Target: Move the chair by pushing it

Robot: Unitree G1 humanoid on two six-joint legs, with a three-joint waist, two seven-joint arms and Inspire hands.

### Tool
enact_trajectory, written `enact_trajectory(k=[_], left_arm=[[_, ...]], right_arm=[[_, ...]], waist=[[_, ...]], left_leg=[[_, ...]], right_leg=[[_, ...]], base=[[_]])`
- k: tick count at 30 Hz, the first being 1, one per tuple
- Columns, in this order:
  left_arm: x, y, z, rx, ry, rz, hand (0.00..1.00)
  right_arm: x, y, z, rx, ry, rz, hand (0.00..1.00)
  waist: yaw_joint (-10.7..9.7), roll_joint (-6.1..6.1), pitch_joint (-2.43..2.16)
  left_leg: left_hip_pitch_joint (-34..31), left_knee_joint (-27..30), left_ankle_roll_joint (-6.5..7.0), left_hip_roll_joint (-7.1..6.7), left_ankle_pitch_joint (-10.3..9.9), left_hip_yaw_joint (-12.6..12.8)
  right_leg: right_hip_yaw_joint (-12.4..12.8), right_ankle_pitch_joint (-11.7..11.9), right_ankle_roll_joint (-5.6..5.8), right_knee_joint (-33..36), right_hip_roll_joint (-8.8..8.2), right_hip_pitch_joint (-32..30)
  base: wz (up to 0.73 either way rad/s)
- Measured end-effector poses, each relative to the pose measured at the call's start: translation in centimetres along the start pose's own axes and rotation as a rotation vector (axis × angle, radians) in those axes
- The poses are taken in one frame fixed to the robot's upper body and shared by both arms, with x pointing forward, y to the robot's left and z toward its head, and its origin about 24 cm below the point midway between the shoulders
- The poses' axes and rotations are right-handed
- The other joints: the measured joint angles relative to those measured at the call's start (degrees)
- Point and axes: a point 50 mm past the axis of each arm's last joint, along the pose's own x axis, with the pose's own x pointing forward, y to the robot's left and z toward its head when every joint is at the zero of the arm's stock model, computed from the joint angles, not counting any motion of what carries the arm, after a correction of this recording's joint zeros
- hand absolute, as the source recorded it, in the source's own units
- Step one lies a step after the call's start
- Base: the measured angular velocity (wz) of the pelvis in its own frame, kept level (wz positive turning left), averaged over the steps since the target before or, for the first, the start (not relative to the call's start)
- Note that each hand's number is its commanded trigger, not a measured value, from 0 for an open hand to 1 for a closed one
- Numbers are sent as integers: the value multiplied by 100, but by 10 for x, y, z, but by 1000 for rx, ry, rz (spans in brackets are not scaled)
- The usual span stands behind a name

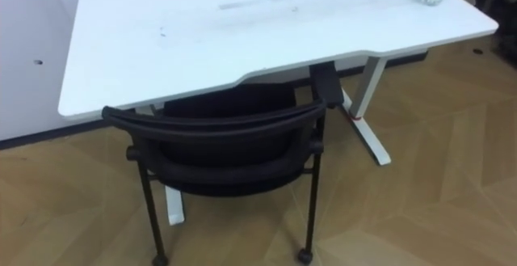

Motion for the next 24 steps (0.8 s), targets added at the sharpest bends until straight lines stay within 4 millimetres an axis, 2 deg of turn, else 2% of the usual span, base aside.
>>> enact_trajectory(k=[2, 6, 10, 13, 18, 24], left_arm=[[-2, -6, -5, 38, 24, -51, 0], [-5, -20, -3, 123, 21, -130, 0], [-8, -38, 13, 173, -36, -223, 0], [-11, -50, 24, 173, -66, -276, 0], [-14, -61, 39, 197, -111, -327, 0], [-13, -59, 36, 226, -114, -317, 0]], right_arm=[[-1, 7, -2, -45, 7, 48, 0], [-6, 27, -3, -146, -1, 143, 0], [-13, 54, 3, -294, -59, 269, 0], [-16, 65, 8, -353, -88, 329, 0], [-19, 73, 9, -403, -100, 386, 0], [-20, 71, -6, -385, -49, 406, 0]], waist=[[-44, -1, -2], [-36, -23, 3], [-75, -23, 5], [-83, -12, 8], [-71, -31, 20], [-77, -101, 47]], left_leg=[[3, 15, 7, 2, -14, -3], [-7, 40, 9, 7, -15, 9], [-18, -2, 10, 5, -16, 23], [-44, 1, 10, 5, -16, 23], [-95, 3, 10, 3, -15, 28], [-85, 4, 10, 0, -14, 21]], right_leg=[[-9, 1, 1, -13, 0, 12], [-5, 22, 6, -78, 17, -23], [0, 27, 15, -94, 19, -39], [-6, 29, 19, -94, 19, -52], [3, 25, 23, -104, 20, -66], [-2, 21, 31, -199, 18, -10]], base=[[2], [-1], [-2], [0], [0], [0]])
